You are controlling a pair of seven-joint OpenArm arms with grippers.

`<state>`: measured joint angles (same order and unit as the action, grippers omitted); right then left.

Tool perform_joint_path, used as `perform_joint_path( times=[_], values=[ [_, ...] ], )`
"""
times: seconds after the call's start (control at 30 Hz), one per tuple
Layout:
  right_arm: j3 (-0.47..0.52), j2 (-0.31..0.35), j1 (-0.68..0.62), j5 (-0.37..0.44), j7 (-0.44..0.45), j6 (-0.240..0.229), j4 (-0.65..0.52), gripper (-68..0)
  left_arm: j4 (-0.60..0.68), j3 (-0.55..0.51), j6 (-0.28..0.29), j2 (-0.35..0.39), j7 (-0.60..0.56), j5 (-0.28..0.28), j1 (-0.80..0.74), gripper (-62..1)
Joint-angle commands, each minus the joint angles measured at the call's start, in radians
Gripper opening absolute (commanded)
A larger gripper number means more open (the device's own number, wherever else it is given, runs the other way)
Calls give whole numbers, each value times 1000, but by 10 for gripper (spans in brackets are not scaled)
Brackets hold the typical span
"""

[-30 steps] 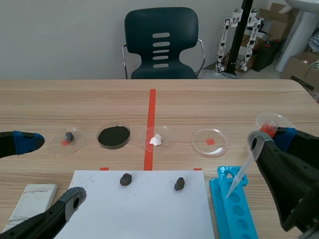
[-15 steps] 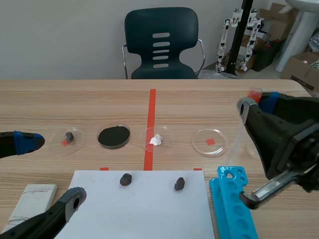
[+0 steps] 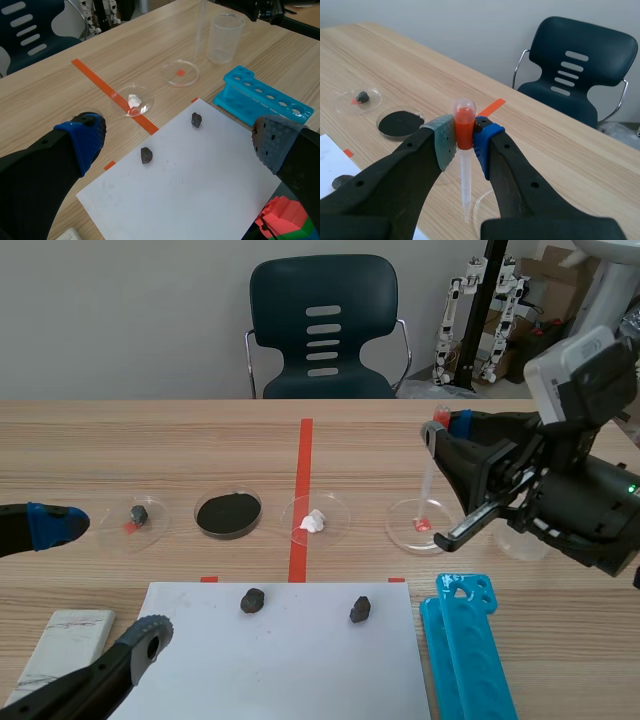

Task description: Squeeze the dropper onto the mineral

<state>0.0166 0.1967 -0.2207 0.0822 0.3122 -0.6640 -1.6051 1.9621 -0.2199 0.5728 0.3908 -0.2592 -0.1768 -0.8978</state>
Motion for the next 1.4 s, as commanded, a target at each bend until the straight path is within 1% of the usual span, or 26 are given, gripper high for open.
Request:
perform_joint_path(
  times=[0.0, 0.07, 0.27, 0.43, 0.57, 0.67, 0.7, 0.8, 0.93, 0.97, 1.07, 1.13, 1.23, 1.3, 1.37],
  values=[
    [-16, 8, 62, 18, 16, -15, -1, -579, 10, 2, -1, 1, -13, -14, -2, 6],
    [-36, -7, 138, 18, 6, -18, 59, -579, 10, 2, -1, 1, -13, -14, -2, 6],
    [-116, -43, 280, -25, -15, -18, 190, -579, 10, 2, -1, 1, -13, -14, -2, 6],
    [-212, -60, 369, -39, -14, -18, 282, -579, 10, 2, -1, 1, -13, -14, -2, 6],
    [-268, -75, 405, -54, 1, -8, 327, -579, 10, 2, -1, 1, -13, -14, -2, 6],
    [-310, -80, 423, -58, 31, 32, 354, -579, 10, 2, -1, 1, -13, -14, -2, 6],
    [-323, -80, 429, -69, 44, 56, 360, -579, 10, 2, -1, 1, -13, -14, -2, 6],
    [-354, -81, 442, -103, 85, 105, 389, -579, 10, 2, -1, 1, -13, -14, -2, 6],
    [-387, -81, 459, -106, 120, 127, 441, -579, 10, 2, -1, 1, -13, -14, -2, 6],
    [-396, -81, 466, -107, 127, 139, 456, -579, 10, 2, -1, 1, -13, -14, -2, 6],
    [-419, -81, 481, -109, 152, 194, 504, -579, 10, 2, -1, 1, -13, -14, -2, 6],
    [-428, -84, 488, -110, 163, 202, 527, -579, 10, 2, -1, 1, -13, -14, -2, 6],
    [-446, -89, 499, -125, 177, 201, 560, -579, 10, 2, -1, 1, -13, -14, -2, 6],
    [-456, -89, 501, -129, 200, 201, 566, -579, 10, 2, -1, 1, -13, -14, -2, 6],
    [-457, -90, 500, -129, 201, 201, 567, -579, 10, 2, -1, 1, -13, -14, -2, 6]
  ],
)
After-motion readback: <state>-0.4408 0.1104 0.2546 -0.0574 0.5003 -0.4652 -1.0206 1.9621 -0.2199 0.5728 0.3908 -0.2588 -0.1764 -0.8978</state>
